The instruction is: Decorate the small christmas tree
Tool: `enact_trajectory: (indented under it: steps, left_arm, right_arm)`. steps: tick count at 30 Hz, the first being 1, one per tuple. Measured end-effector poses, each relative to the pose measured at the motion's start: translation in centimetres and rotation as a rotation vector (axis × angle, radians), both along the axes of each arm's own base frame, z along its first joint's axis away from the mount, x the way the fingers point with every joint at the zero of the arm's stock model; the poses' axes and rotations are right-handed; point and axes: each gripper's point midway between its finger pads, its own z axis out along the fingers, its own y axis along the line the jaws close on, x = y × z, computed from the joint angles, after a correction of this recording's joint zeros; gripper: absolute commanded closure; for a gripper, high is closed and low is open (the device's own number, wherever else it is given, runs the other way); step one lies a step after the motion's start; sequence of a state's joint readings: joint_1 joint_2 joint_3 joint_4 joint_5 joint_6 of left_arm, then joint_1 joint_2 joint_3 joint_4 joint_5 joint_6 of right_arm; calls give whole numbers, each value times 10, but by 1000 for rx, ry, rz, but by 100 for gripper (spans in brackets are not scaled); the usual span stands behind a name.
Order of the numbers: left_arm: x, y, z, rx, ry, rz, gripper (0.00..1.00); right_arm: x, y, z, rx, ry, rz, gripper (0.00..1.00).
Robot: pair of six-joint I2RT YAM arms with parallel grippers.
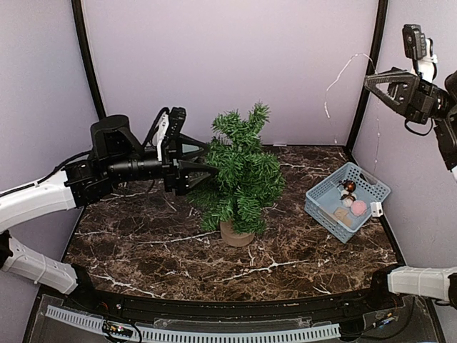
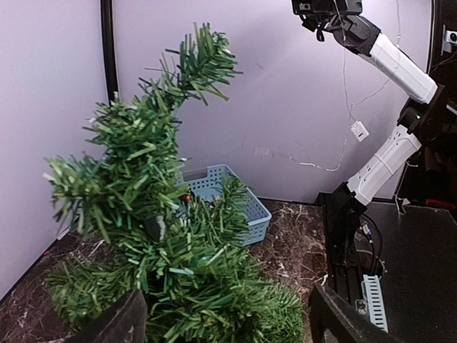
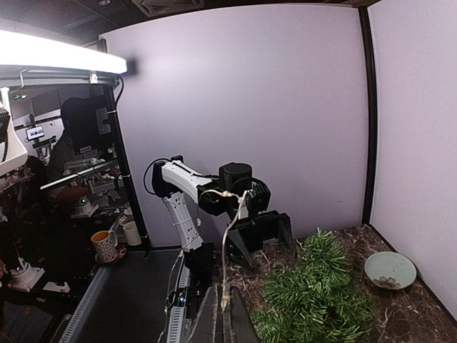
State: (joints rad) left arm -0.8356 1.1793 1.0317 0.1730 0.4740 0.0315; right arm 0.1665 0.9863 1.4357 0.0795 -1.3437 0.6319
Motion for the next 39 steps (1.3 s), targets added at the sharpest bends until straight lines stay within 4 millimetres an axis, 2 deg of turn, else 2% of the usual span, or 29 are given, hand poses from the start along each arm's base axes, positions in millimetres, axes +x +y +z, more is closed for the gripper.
enact_trajectory:
  steps: [8,15,21,26,37,39]
  left_arm:
    - [-22,-27,-15,33,-12,-80,18]
    - [-37,-42,-6,7,-55,-120,17]
    - [-33,-52,-5,-20,-70,-111,13]
    - [-27,-54,3,-63,-77,-87,11]
    - [-28,-60,9,-106,-70,-93,12]
    - [-28,-60,9,-110,-69,-94,17]
  right_arm:
    - [-14,4,6,6,-9,52,100]
    - [-26,7,10,12,-23,100,100]
    - [-35,13,13,17,-34,154,100]
    - [-34,20,10,13,-14,193,100]
    - [-35,26,9,10,-2,232,100]
    - [-36,27,10,11,-2,240,100]
